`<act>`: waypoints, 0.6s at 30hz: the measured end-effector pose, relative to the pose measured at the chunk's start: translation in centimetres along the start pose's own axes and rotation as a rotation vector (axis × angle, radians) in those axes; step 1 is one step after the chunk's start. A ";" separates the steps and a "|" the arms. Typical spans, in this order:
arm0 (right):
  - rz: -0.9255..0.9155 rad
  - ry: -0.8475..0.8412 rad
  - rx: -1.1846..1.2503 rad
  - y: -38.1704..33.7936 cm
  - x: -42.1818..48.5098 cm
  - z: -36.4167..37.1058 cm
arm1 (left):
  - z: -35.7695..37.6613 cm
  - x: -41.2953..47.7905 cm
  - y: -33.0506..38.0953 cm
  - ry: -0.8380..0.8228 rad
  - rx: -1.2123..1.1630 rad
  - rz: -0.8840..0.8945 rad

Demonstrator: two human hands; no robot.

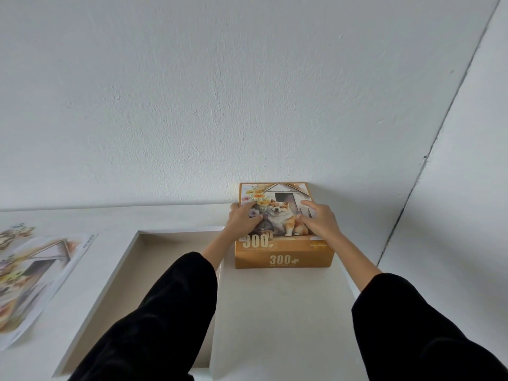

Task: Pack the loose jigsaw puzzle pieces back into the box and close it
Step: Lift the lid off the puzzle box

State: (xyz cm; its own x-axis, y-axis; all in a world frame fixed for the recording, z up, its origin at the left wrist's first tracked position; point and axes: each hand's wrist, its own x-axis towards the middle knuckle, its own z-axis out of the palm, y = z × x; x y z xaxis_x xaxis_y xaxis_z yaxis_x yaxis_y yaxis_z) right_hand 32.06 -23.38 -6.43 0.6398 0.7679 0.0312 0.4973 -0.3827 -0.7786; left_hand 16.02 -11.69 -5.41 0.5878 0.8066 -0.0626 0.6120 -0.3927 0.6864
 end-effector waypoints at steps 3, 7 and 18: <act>-0.057 0.079 -0.004 -1.4 -0.4 0.0 | -0.9 -0.5 0.2 0.008 -0.014 0.022; -0.136 0.096 0.033 -4.3 -1.3 0.2 | -2.8 -1.5 0.1 0.038 -0.002 0.064; -0.241 0.001 0.099 -12.2 -8.1 5.8 | -10.5 -8.6 -4.9 0.111 0.025 0.051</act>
State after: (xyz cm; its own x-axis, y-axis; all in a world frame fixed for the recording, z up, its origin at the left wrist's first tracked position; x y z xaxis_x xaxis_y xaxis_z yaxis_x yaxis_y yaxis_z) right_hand 17.42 -21.97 -0.78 0.5106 0.8302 0.2235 0.5754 -0.1368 -0.8064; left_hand 2.44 -12.05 -0.62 0.5571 0.8287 0.0536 0.5967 -0.4443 0.6682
